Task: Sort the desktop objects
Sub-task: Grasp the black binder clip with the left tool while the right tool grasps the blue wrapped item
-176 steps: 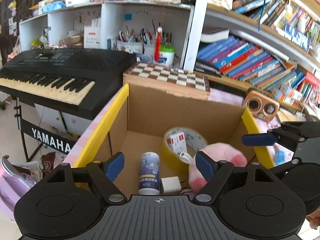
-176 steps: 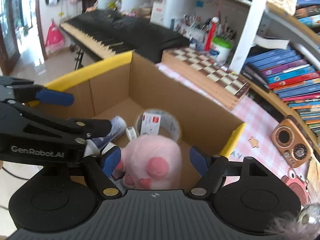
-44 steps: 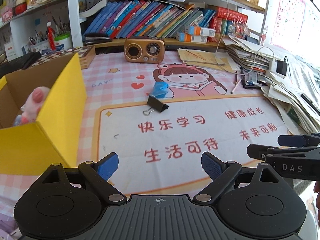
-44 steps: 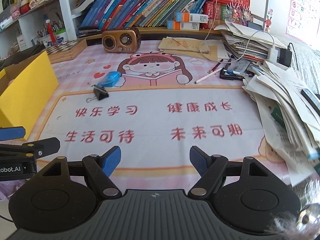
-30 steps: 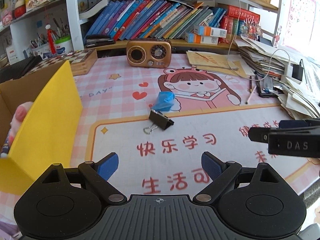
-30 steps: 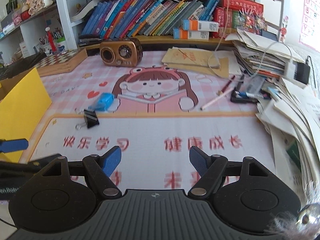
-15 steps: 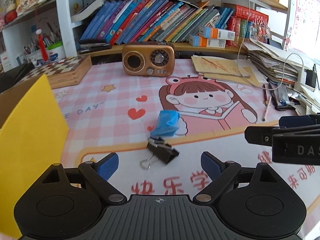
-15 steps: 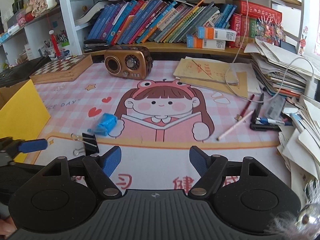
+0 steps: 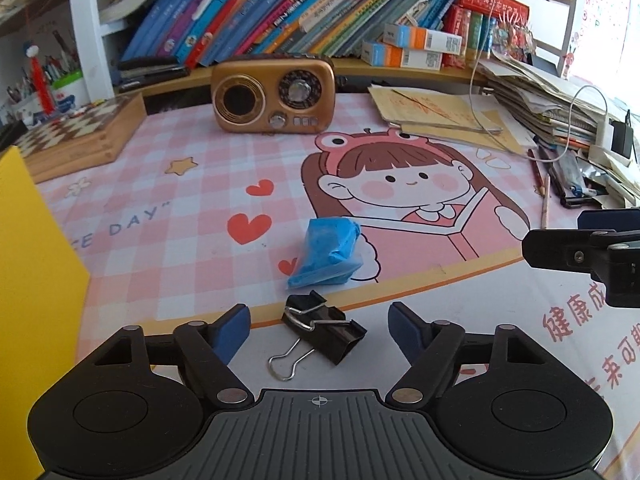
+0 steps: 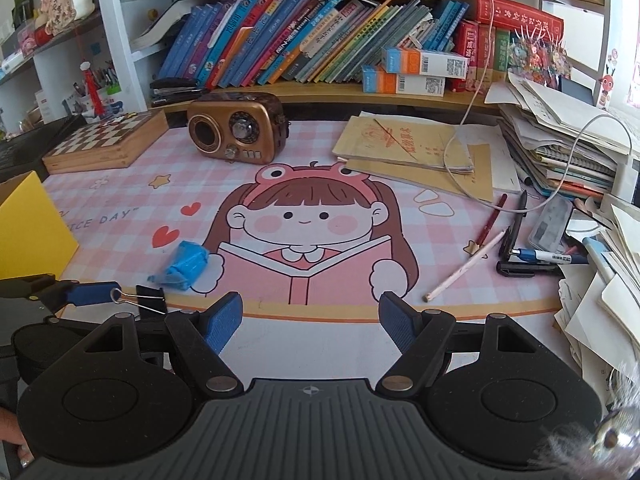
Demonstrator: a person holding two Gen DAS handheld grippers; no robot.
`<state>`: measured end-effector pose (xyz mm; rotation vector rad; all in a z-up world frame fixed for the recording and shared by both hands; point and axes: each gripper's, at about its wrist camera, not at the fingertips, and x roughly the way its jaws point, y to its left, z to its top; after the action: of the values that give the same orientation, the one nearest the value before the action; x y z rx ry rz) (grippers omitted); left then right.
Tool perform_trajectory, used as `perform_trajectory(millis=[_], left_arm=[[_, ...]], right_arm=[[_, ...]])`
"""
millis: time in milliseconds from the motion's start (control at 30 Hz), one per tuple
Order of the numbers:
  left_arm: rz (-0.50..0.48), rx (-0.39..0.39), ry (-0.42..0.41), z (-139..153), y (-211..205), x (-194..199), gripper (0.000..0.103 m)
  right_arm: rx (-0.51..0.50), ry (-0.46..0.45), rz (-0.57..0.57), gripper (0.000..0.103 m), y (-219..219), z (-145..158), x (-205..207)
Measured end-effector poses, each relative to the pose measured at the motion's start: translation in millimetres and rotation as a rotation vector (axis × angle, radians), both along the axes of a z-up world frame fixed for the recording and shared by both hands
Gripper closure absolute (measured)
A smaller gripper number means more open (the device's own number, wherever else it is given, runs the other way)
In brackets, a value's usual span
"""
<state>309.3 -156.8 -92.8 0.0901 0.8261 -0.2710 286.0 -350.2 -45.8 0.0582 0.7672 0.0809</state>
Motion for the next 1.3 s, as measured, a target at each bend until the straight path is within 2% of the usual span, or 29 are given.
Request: perform_trajectory(millis=[167, 233, 333, 733, 867, 1133, 1200, 1267, 1300], left_arm=[[-0.038, 0.009, -0.013, -2.0, -3.6, 1.1, 0.045], [-0.041, 0.018, -0.021, -1.1, -2.8, 1.4, 0.063], [-0.035, 0.008, -0.015, 0.7, 2.0, -0.3, 0.070], [0.073, -0.011, 0.010, 14.5, 36.8, -32.1, 0.070], [0.118, -0.016, 0.012, 16.6, 47.0, -39.2, 0.070], [0.130, -0.005, 0.022, 11.8, 50.2, -44.3, 0.070], [0.131, -0.003, 0.025, 10.6, 49.4, -45.2, 0.070], [0.130, 0.001, 0.026, 10.4, 49.7, -45.9, 0.065], [0.126, 0.005, 0.030, 10.1, 49.8, -46.2, 0.055]], right_arm=[[0.001, 0.007, 0.008, 0.029, 1.5, -2.0, 4.7], [0.002, 0.008, 0.014, 0.029, 3.6, -2.3, 7.1], [0.006, 0.007, 0.029, 0.029, 8.4, -2.9, 12.0], [0.019, 0.003, 0.183, 0.029, 55.2, -12.1, 42.0], [0.002, 0.007, 0.254, 0.029, 75.3, -19.9, 53.5], [-0.062, 0.008, 0.382, 0.030, 100.9, -40.9, 75.9], [-0.074, 0.010, 0.406, 0.033, 104.3, -44.6, 79.0], [-0.071, 0.015, 0.421, 0.038, 105.7, -46.3, 80.4], [-0.069, 0.018, 0.427, 0.048, 105.8, -46.7, 80.1]])
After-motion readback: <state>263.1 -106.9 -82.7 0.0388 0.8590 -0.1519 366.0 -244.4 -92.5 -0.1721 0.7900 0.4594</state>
